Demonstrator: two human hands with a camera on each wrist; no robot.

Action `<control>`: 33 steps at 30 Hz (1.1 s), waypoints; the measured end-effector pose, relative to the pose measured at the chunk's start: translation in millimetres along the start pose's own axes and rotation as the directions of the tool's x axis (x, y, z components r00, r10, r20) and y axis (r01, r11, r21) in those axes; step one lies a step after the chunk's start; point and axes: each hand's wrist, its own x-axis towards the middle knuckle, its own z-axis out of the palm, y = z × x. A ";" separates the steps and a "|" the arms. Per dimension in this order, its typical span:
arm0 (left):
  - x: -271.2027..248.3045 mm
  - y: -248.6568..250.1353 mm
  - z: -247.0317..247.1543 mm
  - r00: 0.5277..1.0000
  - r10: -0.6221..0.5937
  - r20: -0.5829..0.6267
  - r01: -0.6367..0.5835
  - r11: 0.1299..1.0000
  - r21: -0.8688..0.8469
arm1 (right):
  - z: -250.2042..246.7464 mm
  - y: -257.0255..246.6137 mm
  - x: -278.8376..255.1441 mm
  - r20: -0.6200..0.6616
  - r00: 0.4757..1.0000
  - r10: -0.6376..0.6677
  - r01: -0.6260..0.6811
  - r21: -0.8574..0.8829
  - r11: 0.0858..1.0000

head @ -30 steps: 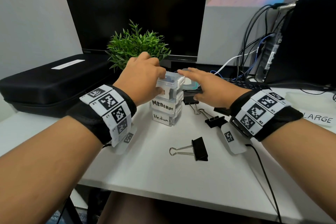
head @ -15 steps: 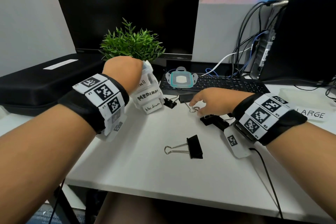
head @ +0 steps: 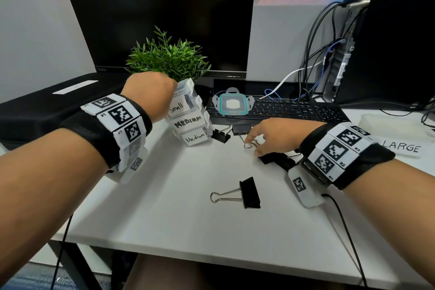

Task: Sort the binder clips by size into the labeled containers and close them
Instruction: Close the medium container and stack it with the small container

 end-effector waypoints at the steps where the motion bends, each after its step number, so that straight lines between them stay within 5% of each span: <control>1: -0.9 -0.6 -0.4 1.000 0.004 -0.007 -0.004 1.000 0.010 | -0.4 -0.2 -0.3 0.004 1.000 -0.001 0.001 -0.006 1.000; 9: -0.2 1.1 -3.1 0.998 0.053 -0.035 -0.050 0.997 0.060 | 2.7 -21.9 -7.8 0.080 0.991 -0.104 0.106 -0.030 0.994; 16: 5.0 8.5 -6.4 0.984 0.175 -0.036 -0.179 0.974 -0.136 | 6.1 -42.4 -15.6 0.237 0.959 -0.156 0.168 -0.028 0.985; 27: 11.7 29.7 2.8 0.998 -0.038 -0.042 0.028 0.974 -0.225 | 9.2 -36.9 -18.7 0.232 0.967 -0.104 0.130 -0.101 0.986; 30: 11.4 39.3 6.3 0.991 -0.078 -0.111 0.051 0.972 -0.230 | 10.2 -35.9 -18.8 0.227 0.971 -0.076 0.103 -0.111 0.988; 33: 8.6 56.7 4.5 0.964 0.015 -0.264 -0.100 0.945 -0.313 | 11.5 -34.8 -16.1 0.244 0.968 -0.065 0.094 -0.112 0.989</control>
